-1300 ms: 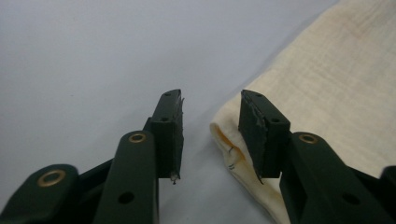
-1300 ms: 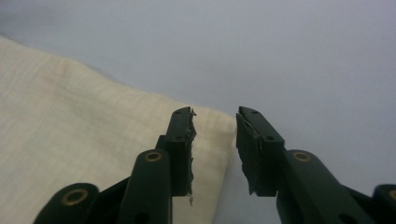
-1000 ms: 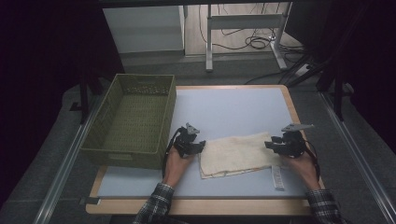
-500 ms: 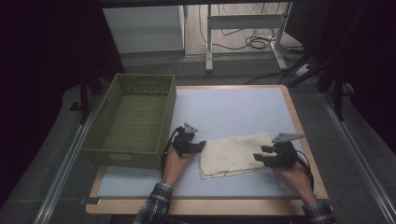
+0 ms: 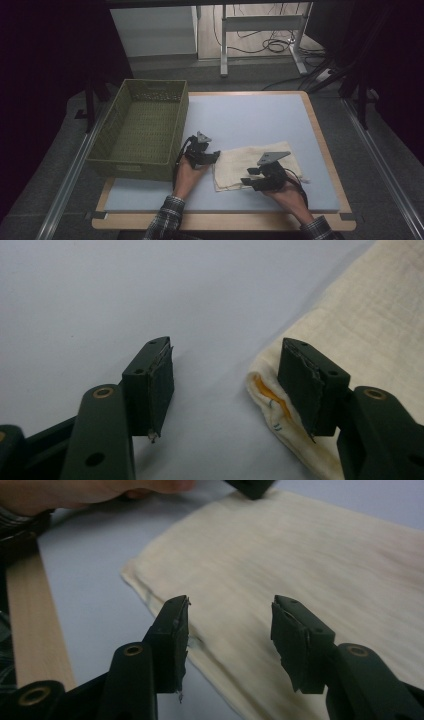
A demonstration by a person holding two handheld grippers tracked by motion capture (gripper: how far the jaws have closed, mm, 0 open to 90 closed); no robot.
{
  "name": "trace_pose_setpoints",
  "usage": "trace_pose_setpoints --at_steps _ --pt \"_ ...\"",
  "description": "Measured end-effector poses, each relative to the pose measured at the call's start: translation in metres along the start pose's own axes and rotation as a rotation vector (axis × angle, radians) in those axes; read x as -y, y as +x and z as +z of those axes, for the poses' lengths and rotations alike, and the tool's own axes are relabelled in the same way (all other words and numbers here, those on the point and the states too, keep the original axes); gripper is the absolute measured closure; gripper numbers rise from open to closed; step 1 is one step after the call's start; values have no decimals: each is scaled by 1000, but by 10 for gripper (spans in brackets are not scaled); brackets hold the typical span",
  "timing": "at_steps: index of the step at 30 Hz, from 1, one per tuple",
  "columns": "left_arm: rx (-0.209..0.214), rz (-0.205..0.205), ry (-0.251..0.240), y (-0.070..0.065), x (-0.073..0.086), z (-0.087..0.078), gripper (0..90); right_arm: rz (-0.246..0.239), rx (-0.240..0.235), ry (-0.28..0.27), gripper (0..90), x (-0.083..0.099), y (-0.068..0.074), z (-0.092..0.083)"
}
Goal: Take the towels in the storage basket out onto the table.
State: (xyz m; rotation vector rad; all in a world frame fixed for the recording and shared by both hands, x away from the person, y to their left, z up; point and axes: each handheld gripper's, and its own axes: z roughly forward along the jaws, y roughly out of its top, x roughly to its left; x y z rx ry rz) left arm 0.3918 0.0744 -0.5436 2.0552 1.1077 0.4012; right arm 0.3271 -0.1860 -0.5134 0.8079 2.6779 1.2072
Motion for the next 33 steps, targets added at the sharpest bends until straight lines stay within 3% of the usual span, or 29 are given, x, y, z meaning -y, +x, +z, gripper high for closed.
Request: trace_pose_setpoints --at_steps 6,13,16,21,24,27,29,33 --pt "-1 -3 0 0 0 0 391 -51 -59 10 520 -14 25 26" --pt "1 -1 -1 0 0 0 390 -117 -75 39 524 -24 49 51" --pt "-1 1 -3 0 0 0 391 -155 -24 61 566 -24 56 58" --pt "-7 0 -8 0 0 0 426 -223 52 64 779 -23 61 59" --pt "27 14 -10 -2 0 -2 563 -216 54 67 844 -24 60 58" --pt "97 -24 -10 -4 0 -1 814 -182 30 53 856 -23 56 57" --pt "83 -34 -11 -6 -1 -2 858 -177 17 32 857 -23 55 54" --pt "84 -33 -16 -8 -7 -7 864 -165 2 -4 857 -26 54 45"
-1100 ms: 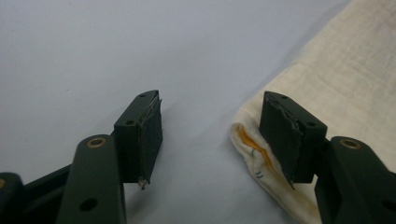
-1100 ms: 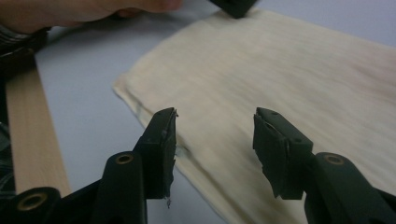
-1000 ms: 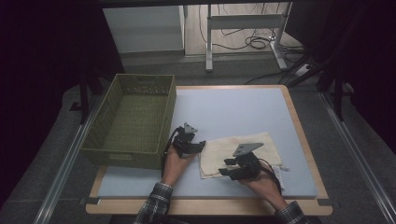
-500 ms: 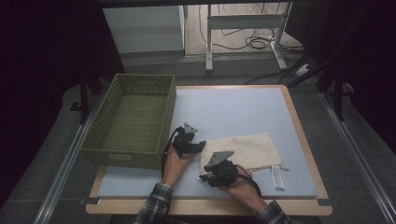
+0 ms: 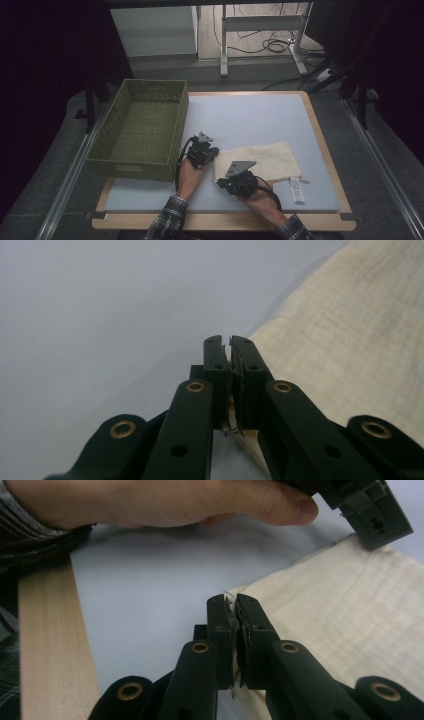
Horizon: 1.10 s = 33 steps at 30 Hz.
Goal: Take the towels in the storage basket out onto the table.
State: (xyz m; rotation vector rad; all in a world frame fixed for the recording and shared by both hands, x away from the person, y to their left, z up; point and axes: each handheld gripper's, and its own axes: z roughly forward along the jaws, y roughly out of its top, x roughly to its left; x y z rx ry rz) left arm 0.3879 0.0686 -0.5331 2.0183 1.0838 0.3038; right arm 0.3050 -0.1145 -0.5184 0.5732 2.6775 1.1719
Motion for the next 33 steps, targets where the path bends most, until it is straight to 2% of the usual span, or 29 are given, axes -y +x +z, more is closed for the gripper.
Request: trace_pose_setpoints --at_steps 6,11,15,22,33 --pt "17 26 -49 -9 -19 -10 862 35 -16 -53 856 -3 -9 -21" --pt "43 62 -72 -19 -34 -7 862 53 19 -81 856 4 -18 -43" --pt "72 94 -80 -28 -46 2 861 77 45 -95 856 14 -27 -59" --pt "98 147 -83 -48 -63 21 858 132 81 -102 856 33 -41 -79" --pt "129 195 -85 -73 -81 50 851 205 128 -123 855 60 -59 -107"
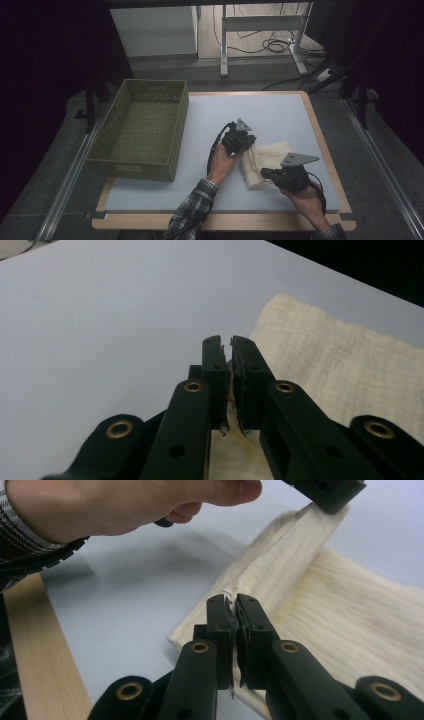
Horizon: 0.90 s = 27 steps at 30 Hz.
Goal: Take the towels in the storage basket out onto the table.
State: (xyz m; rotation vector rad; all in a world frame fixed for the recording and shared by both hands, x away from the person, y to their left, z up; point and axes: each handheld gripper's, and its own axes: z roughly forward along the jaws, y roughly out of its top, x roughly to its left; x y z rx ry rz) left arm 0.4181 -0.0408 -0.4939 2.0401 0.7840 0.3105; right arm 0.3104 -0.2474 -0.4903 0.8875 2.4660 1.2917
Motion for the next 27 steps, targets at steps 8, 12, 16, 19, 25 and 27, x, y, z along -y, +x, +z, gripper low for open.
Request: trace_pose_setpoints --at_steps 8,12,16,19,25,27 --pt "18 39 3 -13 -18 20 849 41 48 -13 853 12 -17 -20" --pt "26 51 8 -18 -26 30 849 58 69 -17 853 17 -25 -28" --pt "34 62 11 -24 -32 40 849 69 87 -18 852 22 -31 -34" --pt "37 64 8 -29 -37 47 850 79 95 -23 851 24 -35 -39" --pt "34 84 33 -35 -44 59 846 96 117 -20 849 29 -41 -43" --pt "36 72 32 -35 -44 63 834 100 129 -14 848 32 -43 -42"
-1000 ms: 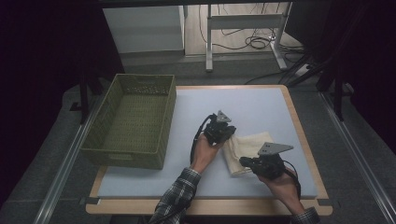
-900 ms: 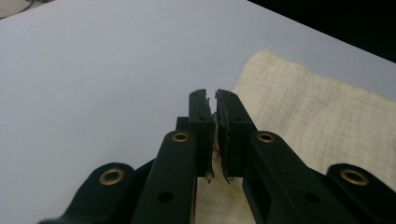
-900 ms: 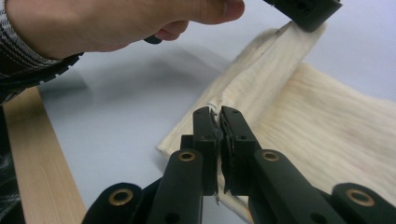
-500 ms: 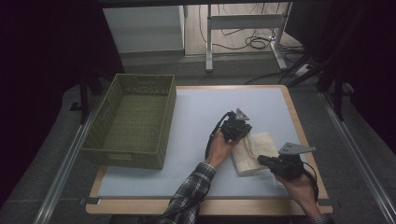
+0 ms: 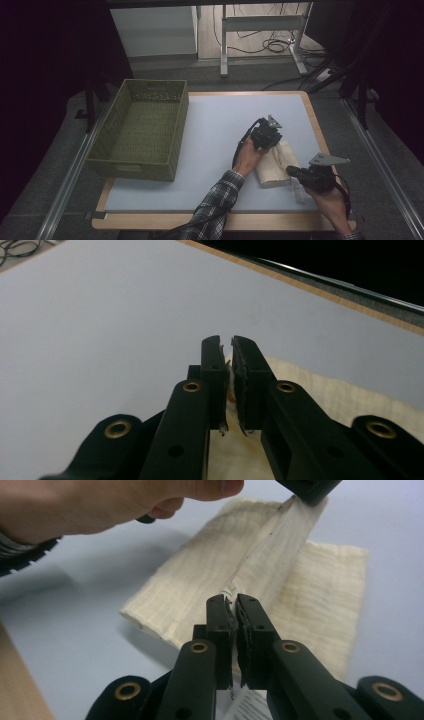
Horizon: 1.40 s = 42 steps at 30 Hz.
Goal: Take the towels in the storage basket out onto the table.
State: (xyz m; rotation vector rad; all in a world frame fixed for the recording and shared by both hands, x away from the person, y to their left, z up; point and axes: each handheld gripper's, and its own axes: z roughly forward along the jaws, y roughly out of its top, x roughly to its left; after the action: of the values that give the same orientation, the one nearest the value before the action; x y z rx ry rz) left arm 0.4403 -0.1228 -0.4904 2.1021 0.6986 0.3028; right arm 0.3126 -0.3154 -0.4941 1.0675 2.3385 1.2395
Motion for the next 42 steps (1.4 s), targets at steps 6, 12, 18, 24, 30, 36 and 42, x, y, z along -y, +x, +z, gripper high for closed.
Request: trace_pose_setpoints --at_steps 6,12,18,24,30,36,42 --pt "3 -24 -24 2 0 1 575 16 43 10 790 8 -8 2" --pt "-23 -15 -39 5 2 -14 457 19 119 15 683 12 -18 -10" --pt "-59 -12 -29 13 14 -32 388 34 171 12 679 11 -29 -25" --pt "-97 -12 -7 19 32 -47 294 27 156 19 680 -4 -32 -15" --pt "-138 -30 26 25 55 -59 206 34 143 42 681 -21 -38 17" --pt "-157 -48 58 30 78 -68 178 52 156 106 767 -24 -48 48" --pt "-152 -68 59 33 90 -75 175 46 162 108 887 -24 -46 50"
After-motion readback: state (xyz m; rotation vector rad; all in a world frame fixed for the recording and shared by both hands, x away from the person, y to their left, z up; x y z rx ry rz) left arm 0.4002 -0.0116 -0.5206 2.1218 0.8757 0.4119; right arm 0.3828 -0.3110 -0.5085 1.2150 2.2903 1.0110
